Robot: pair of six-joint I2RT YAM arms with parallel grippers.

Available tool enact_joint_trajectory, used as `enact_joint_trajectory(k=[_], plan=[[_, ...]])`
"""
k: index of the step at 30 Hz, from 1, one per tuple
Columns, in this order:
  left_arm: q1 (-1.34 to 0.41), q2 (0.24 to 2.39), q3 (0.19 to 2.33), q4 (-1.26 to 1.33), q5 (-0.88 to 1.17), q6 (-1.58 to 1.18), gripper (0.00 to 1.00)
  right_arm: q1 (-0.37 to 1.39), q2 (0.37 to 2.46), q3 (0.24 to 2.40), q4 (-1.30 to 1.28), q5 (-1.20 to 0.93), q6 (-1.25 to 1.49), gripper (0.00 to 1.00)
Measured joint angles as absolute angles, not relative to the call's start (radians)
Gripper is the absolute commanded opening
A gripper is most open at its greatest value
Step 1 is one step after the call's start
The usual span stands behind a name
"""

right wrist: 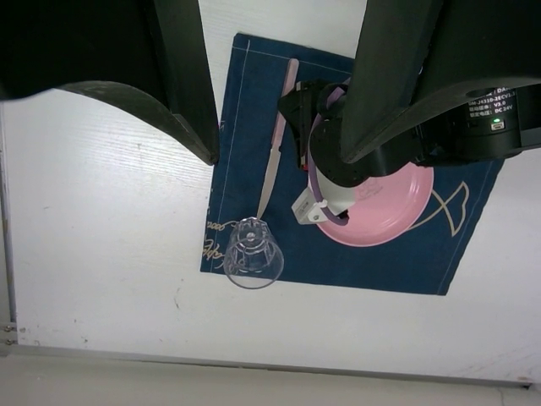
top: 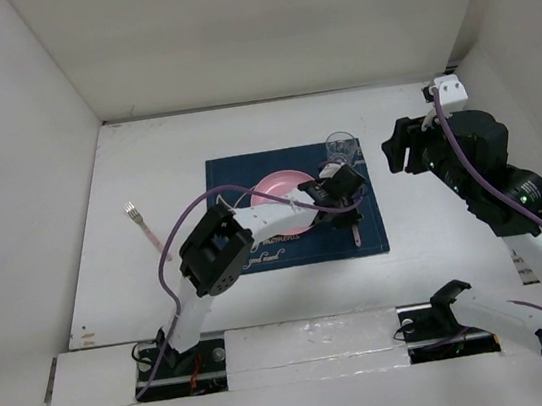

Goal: Set the dinner table for one person

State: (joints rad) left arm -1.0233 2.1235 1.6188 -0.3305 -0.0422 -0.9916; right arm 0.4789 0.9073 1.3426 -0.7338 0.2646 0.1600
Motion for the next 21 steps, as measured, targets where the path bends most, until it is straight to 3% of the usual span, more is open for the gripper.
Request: enact_joint_trajectory(k=[21], plan=[[-1.042,2.168,1.684,-0.341,-0.007,-0.979,0.0,0.479,0.897,1.325,-0.733,0.249,0.16,0.64]])
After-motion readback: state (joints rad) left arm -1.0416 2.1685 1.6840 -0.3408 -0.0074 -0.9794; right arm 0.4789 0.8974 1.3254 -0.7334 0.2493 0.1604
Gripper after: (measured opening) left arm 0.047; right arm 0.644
